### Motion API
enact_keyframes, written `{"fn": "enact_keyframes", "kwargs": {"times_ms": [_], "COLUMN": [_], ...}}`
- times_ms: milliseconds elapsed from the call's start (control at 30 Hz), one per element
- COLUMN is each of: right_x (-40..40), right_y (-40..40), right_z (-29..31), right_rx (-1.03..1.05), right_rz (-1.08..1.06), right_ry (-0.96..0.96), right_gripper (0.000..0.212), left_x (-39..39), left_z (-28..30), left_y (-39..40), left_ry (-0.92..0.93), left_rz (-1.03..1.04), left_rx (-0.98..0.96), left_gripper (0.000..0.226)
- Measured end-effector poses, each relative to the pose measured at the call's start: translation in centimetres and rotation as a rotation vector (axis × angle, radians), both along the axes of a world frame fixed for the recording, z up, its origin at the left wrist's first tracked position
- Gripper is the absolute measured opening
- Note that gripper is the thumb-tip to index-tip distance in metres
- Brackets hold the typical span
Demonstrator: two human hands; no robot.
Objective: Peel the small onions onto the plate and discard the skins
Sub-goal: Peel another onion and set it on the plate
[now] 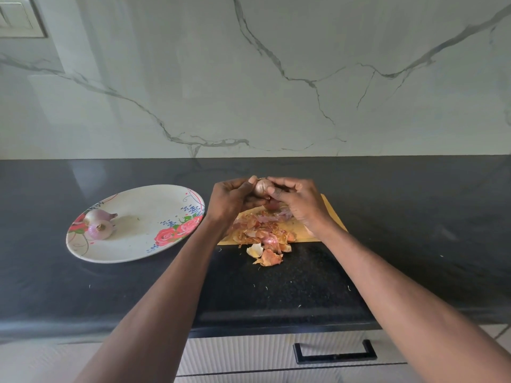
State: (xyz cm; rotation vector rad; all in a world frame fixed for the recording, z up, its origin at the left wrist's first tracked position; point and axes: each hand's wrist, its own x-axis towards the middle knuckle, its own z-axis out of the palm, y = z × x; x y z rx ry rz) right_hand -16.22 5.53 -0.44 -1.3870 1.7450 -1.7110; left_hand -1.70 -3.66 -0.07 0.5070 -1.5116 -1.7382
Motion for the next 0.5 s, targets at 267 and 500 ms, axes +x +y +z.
{"fn": "enact_keyframes", "kwargs": {"times_ms": [267, 500], "right_x": [-0.21, -0.47], "right_y": [-0.34, -0.5], "right_z": [0.12, -0.07], "right_rx": [-0.036, -0.063], "right_rz": [0.031, -0.047], "right_ry": [-0.154, -0.109], "right_gripper": [0.017, 0.019], "left_x": [0.22, 0.12], "left_z": [0.7, 0.64], "left_y": [-0.49, -0.39], "left_ry": [0.06, 0.075], "left_rz": [-0.146, -0.174], "left_rx": [0.224, 0.275], "left_gripper": [0.018, 0.022]}}
